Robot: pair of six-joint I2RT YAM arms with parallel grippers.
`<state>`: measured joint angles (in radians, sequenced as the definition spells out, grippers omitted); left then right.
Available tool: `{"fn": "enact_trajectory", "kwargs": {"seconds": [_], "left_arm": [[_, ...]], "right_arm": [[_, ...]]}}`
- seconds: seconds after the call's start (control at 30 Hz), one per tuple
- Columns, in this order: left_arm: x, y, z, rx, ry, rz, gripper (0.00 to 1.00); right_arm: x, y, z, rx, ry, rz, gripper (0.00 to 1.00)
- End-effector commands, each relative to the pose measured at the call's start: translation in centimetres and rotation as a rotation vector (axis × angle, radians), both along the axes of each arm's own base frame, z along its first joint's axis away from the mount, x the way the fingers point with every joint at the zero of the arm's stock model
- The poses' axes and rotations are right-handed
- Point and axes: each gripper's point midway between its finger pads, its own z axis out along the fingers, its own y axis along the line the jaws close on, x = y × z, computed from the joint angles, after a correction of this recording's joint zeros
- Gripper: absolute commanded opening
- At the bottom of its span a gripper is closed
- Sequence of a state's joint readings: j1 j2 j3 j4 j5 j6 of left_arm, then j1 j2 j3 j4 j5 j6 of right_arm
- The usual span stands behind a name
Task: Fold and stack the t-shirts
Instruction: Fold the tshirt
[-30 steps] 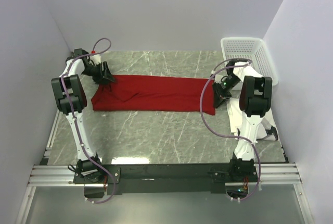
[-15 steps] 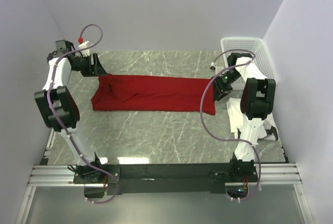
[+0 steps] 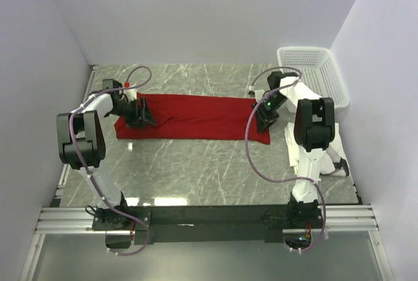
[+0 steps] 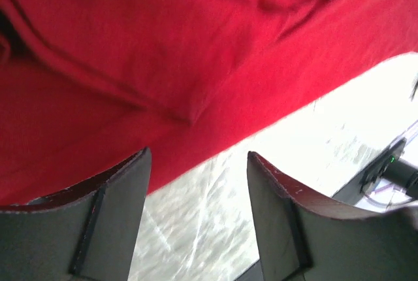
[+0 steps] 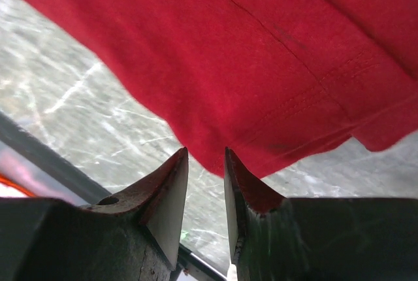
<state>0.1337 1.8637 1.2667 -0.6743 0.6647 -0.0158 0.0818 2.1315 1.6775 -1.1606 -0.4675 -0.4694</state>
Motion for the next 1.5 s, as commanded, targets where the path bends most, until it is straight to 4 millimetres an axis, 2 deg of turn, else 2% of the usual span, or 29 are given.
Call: {"fn": "enact_trajectory", "kwargs": {"seconds": [0.0, 0.13, 0.33, 0.47, 0.6, 0.8, 0.83, 0.9, 0.93, 0.97, 1.1, 1.4, 1.47], "left_arm": [[3.2, 0.1, 0.2, -0.007, -0.071, 0.093, 0.66], [3.9, 0.1, -1.5, -0.015, -0.028, 0.125, 0.63], [3.4, -0.3, -2.9, -0.024, 0.01, 0.116, 0.6], [3.8, -0.6, -2.8, -0.044, 0.001, 0.119, 0.56], [4.4, -1.3, -1.3, -0.079, -0.044, 0.096, 0.5], [5.5, -1.3, 0.0, -0.084, -0.084, 0.084, 0.31], [5.8, -1.4, 0.1, -0.094, -0.086, 0.08, 0.21], [6.2, -1.6, 0.3, -0.106, -0.088, 0.072, 0.11], [6.7, -1.7, 0.5, -0.113, -0.096, 0.068, 0.03], [6.9, -1.9, 0.7, -0.124, -0.1, 0.059, 0.01], [9.1, -2.6, 1.9, -0.151, -0.148, 0.037, 0.01], [13.8, -4.5, 3.1, -0.177, -0.27, 0.021, 0.01], [15.3, -4.4, 3.6, -0.162, -0.323, 0.03, 0.05]], "right_arm": [[0.7, -0.9, -0.7, -0.087, -0.061, 0.008, 0.36], [0.1, -1.6, -1.5, -0.126, -0.053, 0.016, 0.36], [0.0, -1.8, -1.6, -0.134, -0.053, 0.012, 0.36], [-0.2, -1.7, -1.8, -0.129, -0.038, 0.009, 0.36], [-0.3, -1.8, -1.9, -0.136, -0.032, 0.008, 0.36], [-0.1, -1.8, -1.7, -0.136, -0.031, 0.002, 0.36], [-0.1, -1.8, -1.7, -0.136, -0.03, 0.001, 0.36], [-0.1, -1.7, -1.7, -0.137, -0.026, 0.001, 0.36], [0.0, -1.7, -1.6, -0.136, -0.031, 0.002, 0.36], [0.1, -1.7, -1.7, -0.136, -0.03, 0.002, 0.36], [0.0, -1.8, -1.7, -0.141, -0.027, 0.006, 0.35], [-0.2, -1.8, -1.8, -0.137, -0.014, 0.013, 0.36], [-0.3, -1.6, -1.7, -0.133, -0.012, 0.015, 0.36]]}}
